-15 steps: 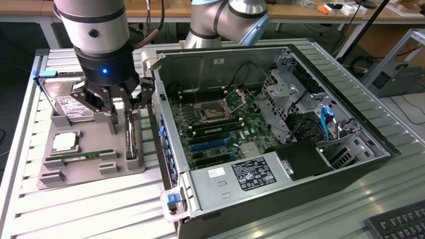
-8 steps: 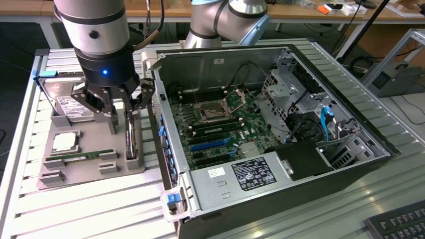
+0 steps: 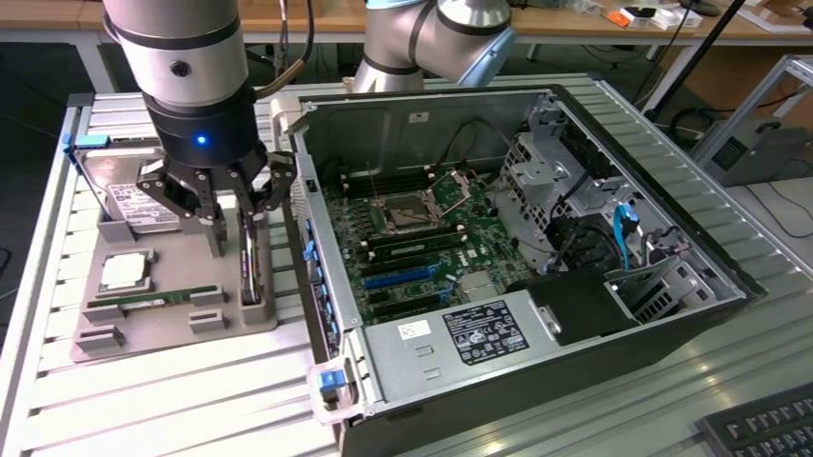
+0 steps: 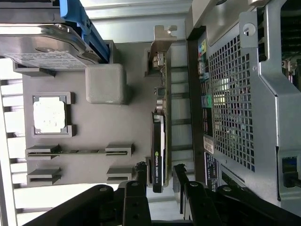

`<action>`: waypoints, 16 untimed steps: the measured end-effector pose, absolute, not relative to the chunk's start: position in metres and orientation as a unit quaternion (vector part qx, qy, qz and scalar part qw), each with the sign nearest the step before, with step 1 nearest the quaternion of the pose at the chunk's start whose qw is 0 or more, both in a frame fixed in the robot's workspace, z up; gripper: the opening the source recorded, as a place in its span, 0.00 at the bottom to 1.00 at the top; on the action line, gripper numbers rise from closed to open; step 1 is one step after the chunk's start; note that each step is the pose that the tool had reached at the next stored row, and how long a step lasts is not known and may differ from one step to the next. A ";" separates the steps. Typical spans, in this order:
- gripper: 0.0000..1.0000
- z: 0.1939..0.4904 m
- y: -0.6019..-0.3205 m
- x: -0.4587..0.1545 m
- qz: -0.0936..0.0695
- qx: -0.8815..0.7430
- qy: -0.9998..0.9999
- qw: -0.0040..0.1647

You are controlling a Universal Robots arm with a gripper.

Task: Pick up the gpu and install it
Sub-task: 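Pick up the gpu and move the gpu toward the slot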

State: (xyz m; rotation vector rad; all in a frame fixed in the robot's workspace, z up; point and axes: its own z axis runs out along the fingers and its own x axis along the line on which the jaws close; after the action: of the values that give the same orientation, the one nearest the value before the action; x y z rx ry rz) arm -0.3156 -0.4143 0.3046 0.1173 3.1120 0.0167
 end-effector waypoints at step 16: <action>0.36 0.299 -0.414 -0.316 -0.001 0.038 0.999 0.014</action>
State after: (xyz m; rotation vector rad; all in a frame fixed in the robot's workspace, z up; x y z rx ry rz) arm -0.3156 -0.4143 0.2985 0.1169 3.1116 -0.0020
